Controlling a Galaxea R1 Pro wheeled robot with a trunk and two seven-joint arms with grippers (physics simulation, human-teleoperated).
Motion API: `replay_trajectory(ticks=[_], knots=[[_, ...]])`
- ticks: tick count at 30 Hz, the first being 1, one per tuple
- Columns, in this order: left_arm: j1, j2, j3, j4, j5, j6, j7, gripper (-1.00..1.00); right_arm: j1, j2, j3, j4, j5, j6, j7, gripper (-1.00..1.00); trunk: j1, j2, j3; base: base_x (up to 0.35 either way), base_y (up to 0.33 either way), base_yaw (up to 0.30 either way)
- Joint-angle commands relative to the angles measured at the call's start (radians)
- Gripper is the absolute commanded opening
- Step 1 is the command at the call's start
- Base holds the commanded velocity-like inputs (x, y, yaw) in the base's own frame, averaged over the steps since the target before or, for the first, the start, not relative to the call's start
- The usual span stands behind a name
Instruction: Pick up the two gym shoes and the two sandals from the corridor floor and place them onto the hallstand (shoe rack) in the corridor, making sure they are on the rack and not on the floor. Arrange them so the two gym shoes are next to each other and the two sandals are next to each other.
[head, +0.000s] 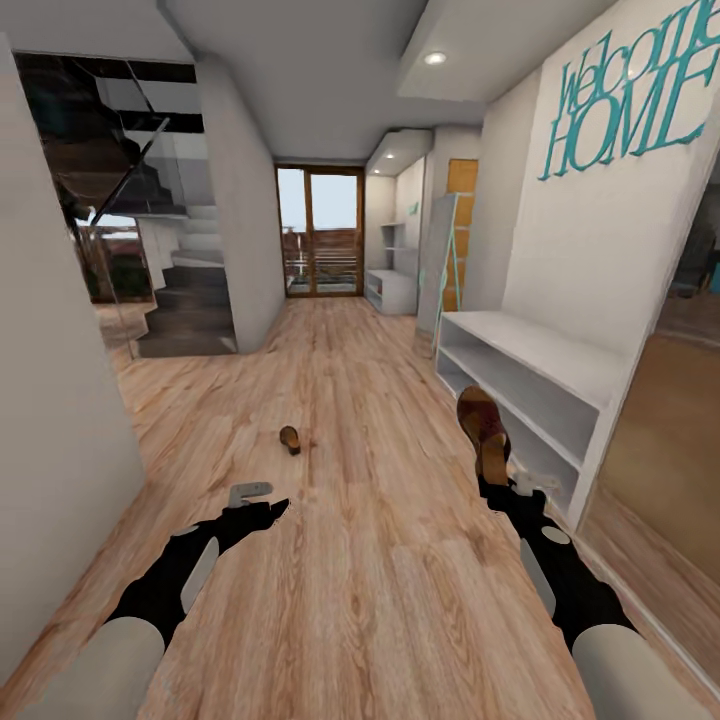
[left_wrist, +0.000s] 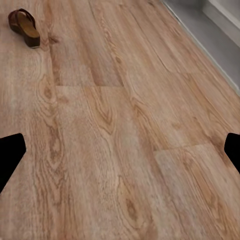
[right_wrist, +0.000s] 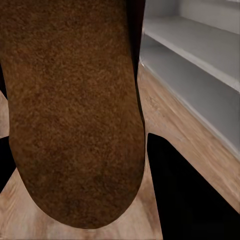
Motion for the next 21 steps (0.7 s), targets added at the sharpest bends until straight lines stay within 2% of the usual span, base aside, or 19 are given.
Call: replay_trajectory(ticks=[1, 9, 21], knots=[[-0.001, 0.0, 0.003, -0.001, 0.01, 0.01, -0.004, 1.0, 0.0, 0.0, -0.001, -0.001, -0.007, 0.001, 0.002, -1.0, 0.0, 0.0, -0.001, 0.344, -0.117, 0.294], [-0.001, -0.001, 0.003, -0.001, 0.009, 0.01, -0.004, 1.0, 0.0, 0.0, -0.001, -0.001, -0.007, 0.001, 0.002, -1.0, 0.0, 0.0, -0.001, 0.328, -0.154, 0.294], [-0.001, -0.001, 0.003, -0.001, 0.01, 0.011, -0.004, 1.0, 0.0, 0.0, -0.001, -0.001, -0.007, 0.001, 0.002, -1.0, 0.0, 0.0, -0.001, 0.288, -0.216, 0.293]])
